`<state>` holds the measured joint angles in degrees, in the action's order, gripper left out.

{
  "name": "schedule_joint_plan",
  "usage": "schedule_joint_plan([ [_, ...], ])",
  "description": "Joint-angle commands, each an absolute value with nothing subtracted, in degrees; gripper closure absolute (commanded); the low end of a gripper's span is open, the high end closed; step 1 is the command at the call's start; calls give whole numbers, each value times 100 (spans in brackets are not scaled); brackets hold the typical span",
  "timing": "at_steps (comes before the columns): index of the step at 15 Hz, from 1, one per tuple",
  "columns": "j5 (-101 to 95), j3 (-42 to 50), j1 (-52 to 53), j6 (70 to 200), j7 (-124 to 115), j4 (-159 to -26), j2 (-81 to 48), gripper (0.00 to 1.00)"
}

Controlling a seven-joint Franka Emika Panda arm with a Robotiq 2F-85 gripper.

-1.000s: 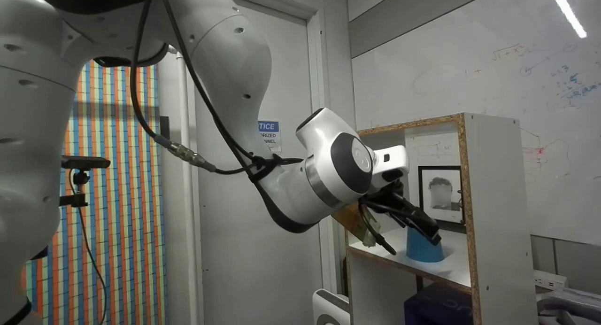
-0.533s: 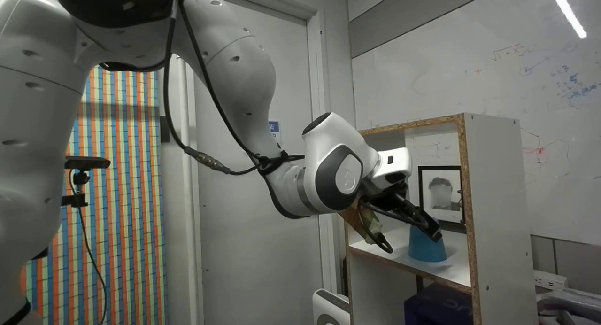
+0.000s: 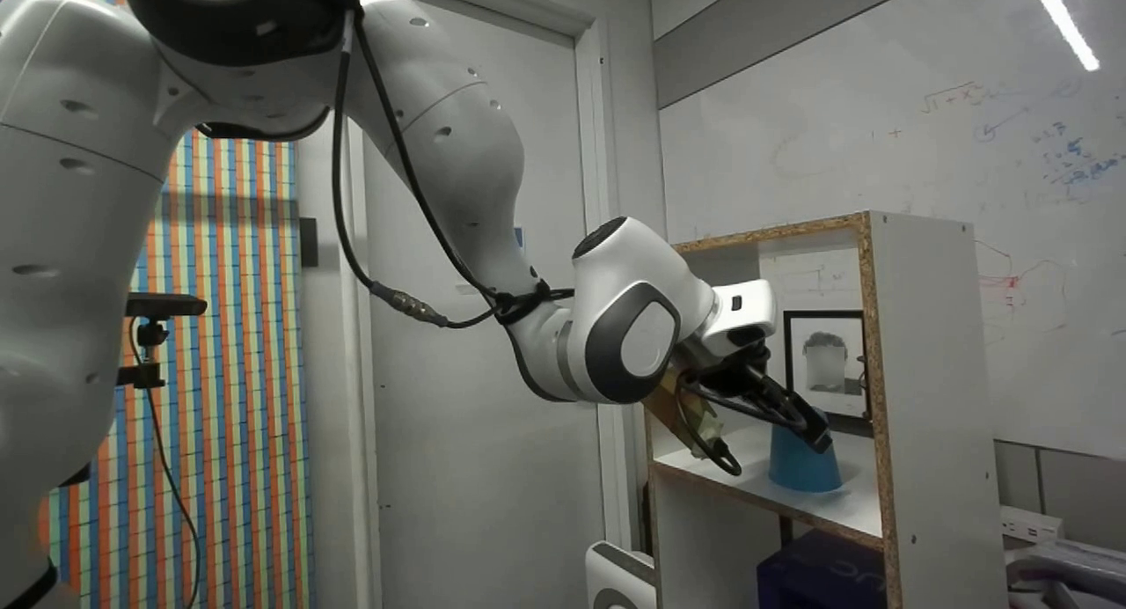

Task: Move the blue cup to the top shelf

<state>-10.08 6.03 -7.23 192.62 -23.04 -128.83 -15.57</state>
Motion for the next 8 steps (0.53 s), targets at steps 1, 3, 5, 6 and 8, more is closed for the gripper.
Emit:
schedule_joint_plan([
  [1, -810, 547, -740, 19434, -2101, -12707, -1692, 42],
  [3, -776, 510, -757, 19452, -2050, -12725, -1664, 55],
  [5, -201, 374, -772, 19431, -1559, -12785, -1623, 56],
  [6, -516, 463, -729, 19385, -1861, -12849, -1564, 56],
  [8, -71, 337, -715, 19341, -1459, -12995, -1423, 56],
])
